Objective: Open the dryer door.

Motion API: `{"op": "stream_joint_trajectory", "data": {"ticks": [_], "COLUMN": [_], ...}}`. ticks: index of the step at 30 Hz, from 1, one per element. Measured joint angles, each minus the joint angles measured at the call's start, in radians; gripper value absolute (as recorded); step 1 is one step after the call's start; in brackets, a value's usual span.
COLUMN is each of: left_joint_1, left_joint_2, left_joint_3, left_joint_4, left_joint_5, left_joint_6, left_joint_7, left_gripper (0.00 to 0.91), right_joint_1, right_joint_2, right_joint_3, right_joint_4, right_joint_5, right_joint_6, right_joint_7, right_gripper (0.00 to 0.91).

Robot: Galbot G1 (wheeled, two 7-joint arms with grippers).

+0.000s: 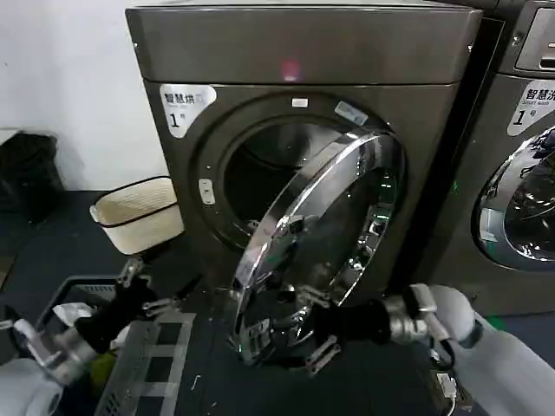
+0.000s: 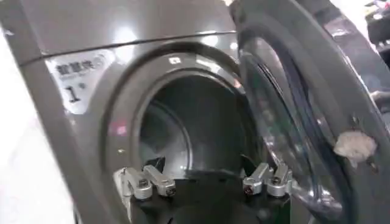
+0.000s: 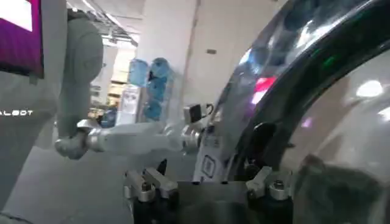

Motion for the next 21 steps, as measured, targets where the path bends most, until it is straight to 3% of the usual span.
{"op": "stream_joint_trajectory", "data": {"ticks": [12,21], "left_joint_1": [-0.135,-0.233], "left_joint_2": [0.012,0.001], "left_joint_3": [0.170,0.308], "left_joint_4": [0.042,0.060], "left_joint_5": [0.020,0.017], "left_joint_6": [-0.012,-0.009], "left_joint_7": [0.023,0.022], "left_gripper": [0.907,0.907], "right_joint_1": [-0.323,-0.553], "right_joint_2": [0.019,0.104], "right_joint_3": [0.382,0.678], "right_joint_4": [0.019,0.024], "right_joint_5": [0.011,0.007], "right_joint_6": [0.083,0.163], "right_joint_7": [0.068,0.106], "right_gripper": [0.907,0.907]}}
